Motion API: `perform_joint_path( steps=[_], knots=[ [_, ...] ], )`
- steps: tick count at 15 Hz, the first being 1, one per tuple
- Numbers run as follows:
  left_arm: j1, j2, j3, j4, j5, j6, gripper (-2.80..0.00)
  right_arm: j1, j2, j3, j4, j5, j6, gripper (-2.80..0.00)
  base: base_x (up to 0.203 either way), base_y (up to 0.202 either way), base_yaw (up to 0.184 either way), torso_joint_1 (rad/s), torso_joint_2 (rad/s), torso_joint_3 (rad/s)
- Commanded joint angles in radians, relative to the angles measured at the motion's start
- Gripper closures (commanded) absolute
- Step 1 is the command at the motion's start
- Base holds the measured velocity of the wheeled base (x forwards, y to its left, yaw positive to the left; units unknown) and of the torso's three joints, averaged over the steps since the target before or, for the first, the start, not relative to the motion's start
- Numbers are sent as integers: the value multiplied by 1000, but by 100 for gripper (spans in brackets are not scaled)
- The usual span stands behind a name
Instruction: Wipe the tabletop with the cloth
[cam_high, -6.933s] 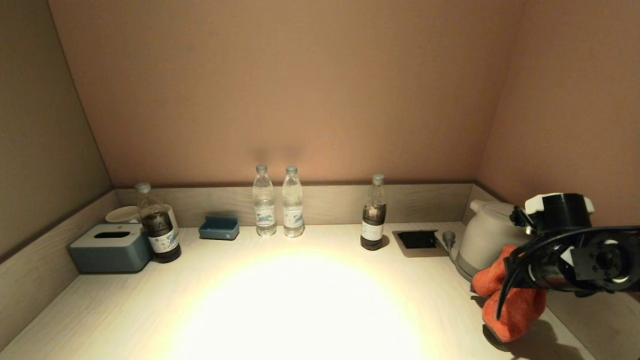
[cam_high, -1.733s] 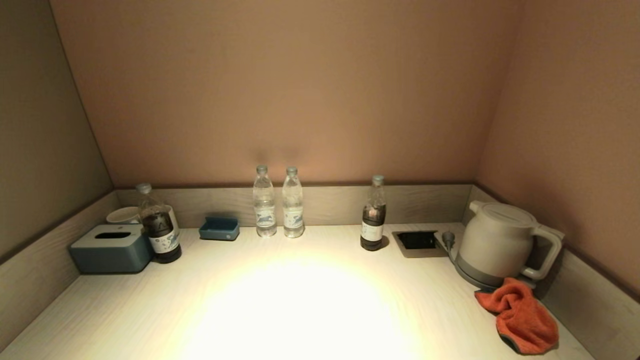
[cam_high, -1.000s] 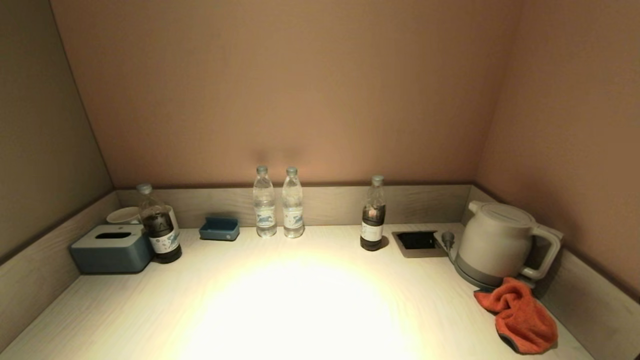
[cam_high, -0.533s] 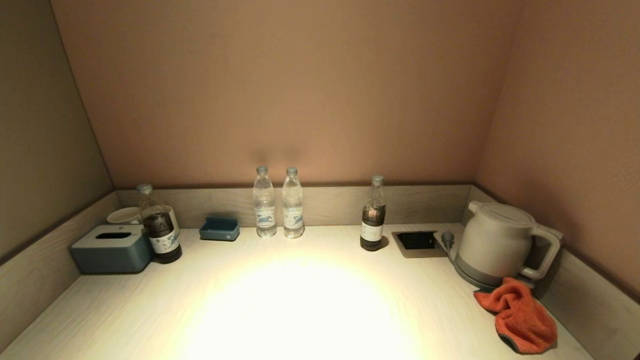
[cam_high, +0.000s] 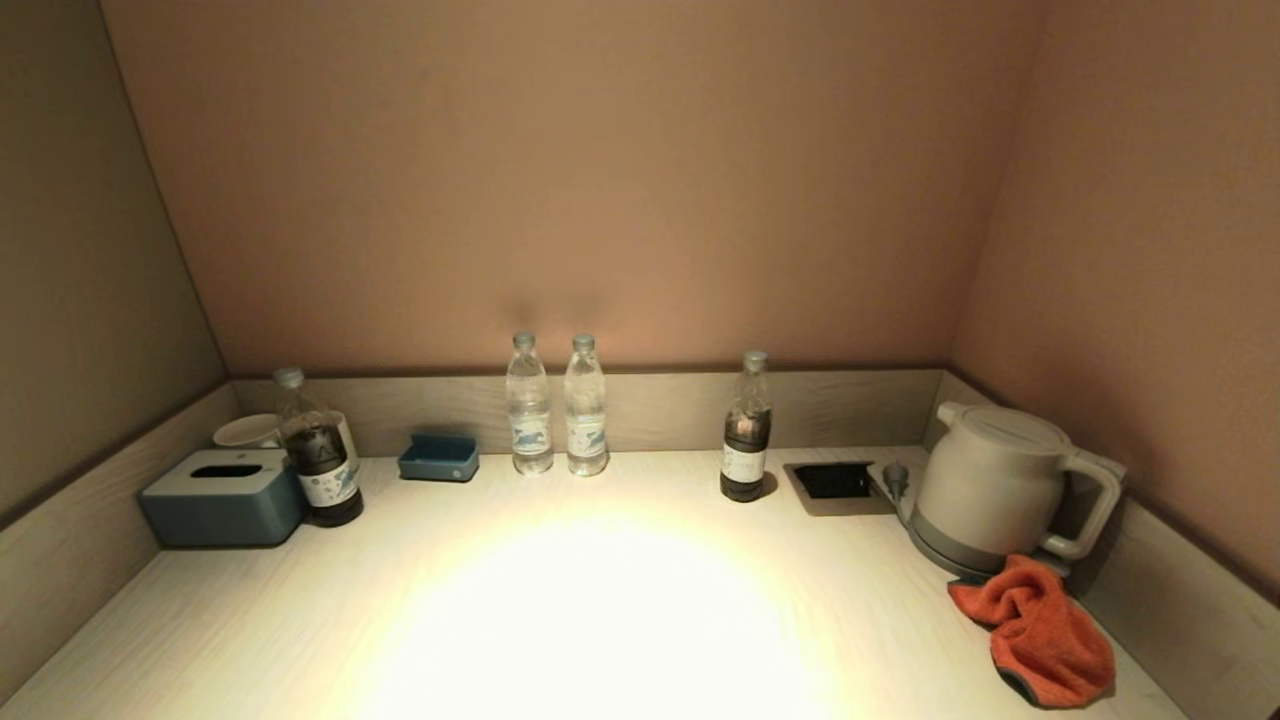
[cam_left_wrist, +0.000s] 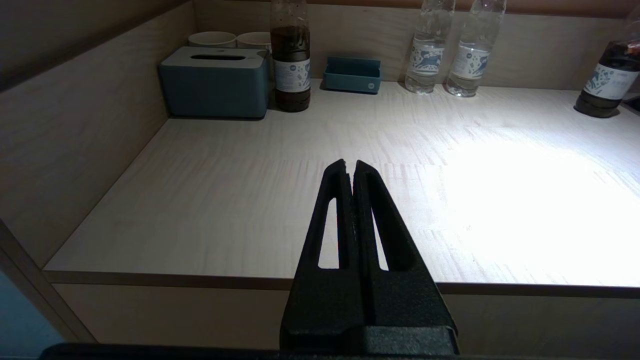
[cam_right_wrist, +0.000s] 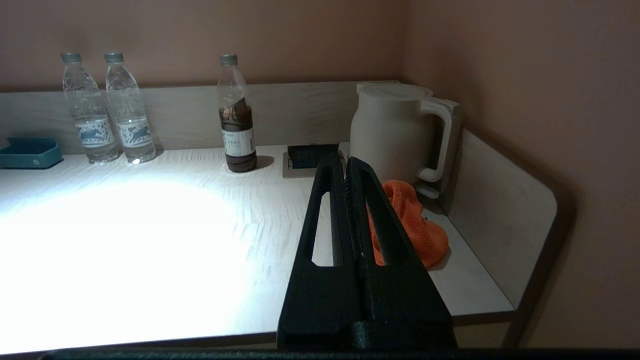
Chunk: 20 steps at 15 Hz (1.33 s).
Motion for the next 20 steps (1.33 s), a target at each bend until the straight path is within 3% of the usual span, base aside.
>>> perform_joint_path(
  steps=[1,10,20],
  knots=[
    [0,0,0,0,1,-1,0,0,0,69,-190,10,-3,0,0,0,0,0,0,0],
    [0,0,0,0,1,-1,0,0,-1,140,-156,48,1,0,0,0,0,0,0,0],
    [0,0,0,0,1,-1,0,0,-1,141,14,45,1,0,0,0,0,0,0,0]
  ],
)
